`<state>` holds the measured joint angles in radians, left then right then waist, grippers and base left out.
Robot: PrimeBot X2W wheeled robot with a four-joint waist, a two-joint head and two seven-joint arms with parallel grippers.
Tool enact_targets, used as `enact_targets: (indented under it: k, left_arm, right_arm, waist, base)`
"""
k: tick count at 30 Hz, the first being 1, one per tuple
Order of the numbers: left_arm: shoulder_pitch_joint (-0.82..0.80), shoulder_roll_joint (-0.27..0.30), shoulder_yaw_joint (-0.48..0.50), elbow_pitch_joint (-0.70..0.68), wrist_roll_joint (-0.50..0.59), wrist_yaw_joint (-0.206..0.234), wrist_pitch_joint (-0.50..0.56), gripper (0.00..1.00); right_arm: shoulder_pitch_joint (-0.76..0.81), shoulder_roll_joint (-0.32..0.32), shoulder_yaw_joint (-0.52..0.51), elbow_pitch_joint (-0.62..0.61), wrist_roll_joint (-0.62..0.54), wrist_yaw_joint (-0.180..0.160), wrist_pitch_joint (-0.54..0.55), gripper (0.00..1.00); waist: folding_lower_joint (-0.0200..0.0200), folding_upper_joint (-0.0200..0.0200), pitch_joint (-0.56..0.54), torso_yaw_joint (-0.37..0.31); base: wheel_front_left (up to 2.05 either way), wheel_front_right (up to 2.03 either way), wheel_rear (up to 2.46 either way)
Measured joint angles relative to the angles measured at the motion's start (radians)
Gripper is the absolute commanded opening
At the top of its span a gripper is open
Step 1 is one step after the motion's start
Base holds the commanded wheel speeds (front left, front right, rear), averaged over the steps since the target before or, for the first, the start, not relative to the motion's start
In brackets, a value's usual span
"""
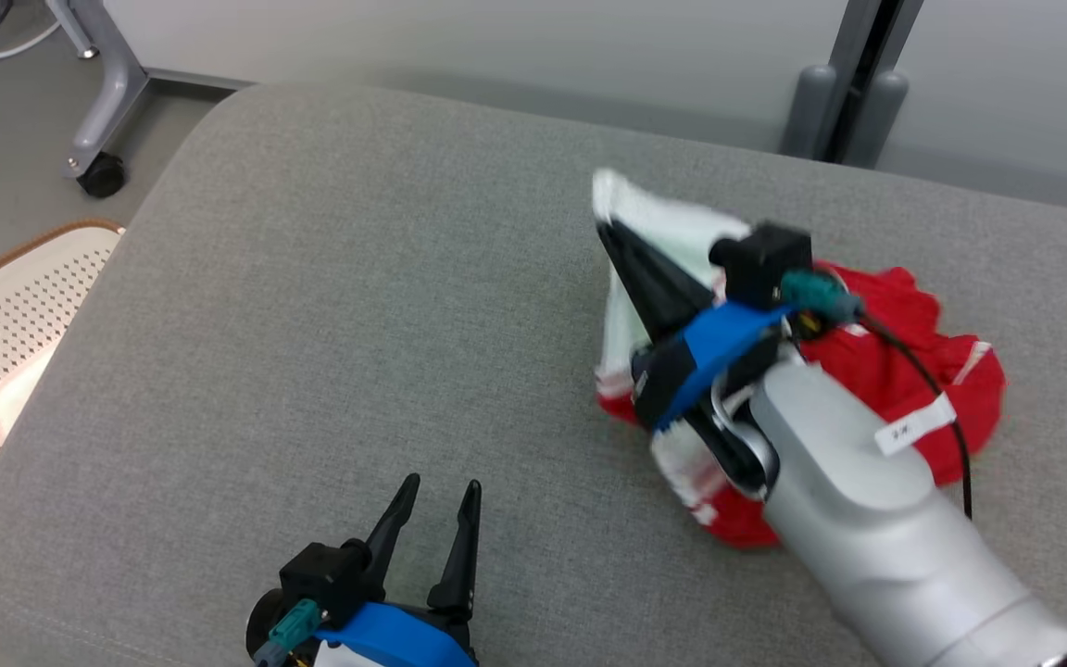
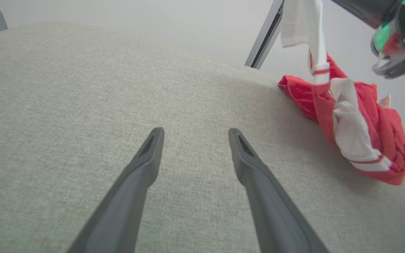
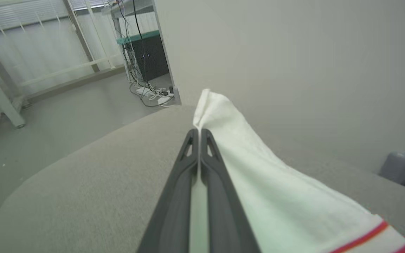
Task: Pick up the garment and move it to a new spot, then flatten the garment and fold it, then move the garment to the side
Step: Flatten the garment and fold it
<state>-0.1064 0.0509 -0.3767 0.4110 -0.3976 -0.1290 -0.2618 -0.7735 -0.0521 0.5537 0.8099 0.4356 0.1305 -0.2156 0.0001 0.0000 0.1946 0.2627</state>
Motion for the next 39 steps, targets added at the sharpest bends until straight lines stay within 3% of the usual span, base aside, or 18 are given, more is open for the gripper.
enact_targets:
  k: [5,9,14,20,30,31,32,35,39]
  left_arm:
    - [0.012,0.0,-0.013,0.011,0.004,0.0,0.0,1.0]
    - [0.029,0.0,-0.019,0.025,0.012,0.0,0.0,1.0]
    - [0.049,0.0,-0.016,0.038,0.012,0.0,0.0,1.0]
    - [0.069,0.0,0.007,0.035,0.012,0.0,0.0,1.0]
    - [0.072,0.0,0.013,0.029,0.022,0.0,0.0,1.0]
    - [0.069,0.001,0.011,0.029,0.025,0.0,0.0,1.0]
    - [0.065,0.001,0.012,0.028,0.028,0.0,0.0,1.0]
    - [0.062,0.004,0.012,0.028,0.028,0.0,0.0,1.0]
    - [0.062,0.006,0.012,0.029,0.028,0.0,0.0,1.0]
  right_arm:
    - [-0.131,0.002,0.033,-0.157,0.117,0.0,-0.043,0.0]
    - [-0.255,0.002,-0.081,-0.348,0.15,0.0,-0.046,0.0]
    - [-0.347,0.002,-0.26,-0.463,0.106,0.0,-0.047,0.0]
    - [-0.311,0.001,-0.401,-0.392,-0.049,0.0,-0.047,0.0]
    - [0.045,-0.164,-0.6,-0.035,-0.245,0.0,-0.047,0.0]
    - [0.071,-0.173,-0.621,0.009,-0.264,0.0,-0.046,0.29]
    - [0.091,-0.181,-0.643,0.049,-0.284,0.0,-0.046,1.0]
    - [0.11,-0.204,-0.697,0.14,-0.345,0.0,-0.046,1.0]
    - [0.111,-0.196,-0.744,0.152,-0.415,0.0,-0.046,1.0]
  waist:
    - [0.0,0.0,-0.037,-0.001]
    - [-0.0001,0.0,-0.066,0.002]
    - [-0.0002,0.0,-0.093,0.005]
    - [-0.0002,0.0,-0.105,-0.019]
    - [-0.0001,0.0,-0.093,-0.077]
    - [-0.0001,0.0,-0.091,-0.082]
    - [-0.0001,0.0,-0.088,-0.087]
    - [-0.0001,0.0,-0.085,-0.098]
    - [-0.0001,0.0,-0.086,-0.113]
  base:
    - [0.0,0.0,0.0]
    - [0.0,0.0,0.0]
    - [0.0,0.0,0.0]
    - [0.0,0.0,0.0]
    - [0.0,0.0,0.0]
    - [0.0,0.0,0.0]
    - [0.0,0.0,0.0]
    - [0.0,0.0,0.0]
    - [0.0,0.0,0.0]
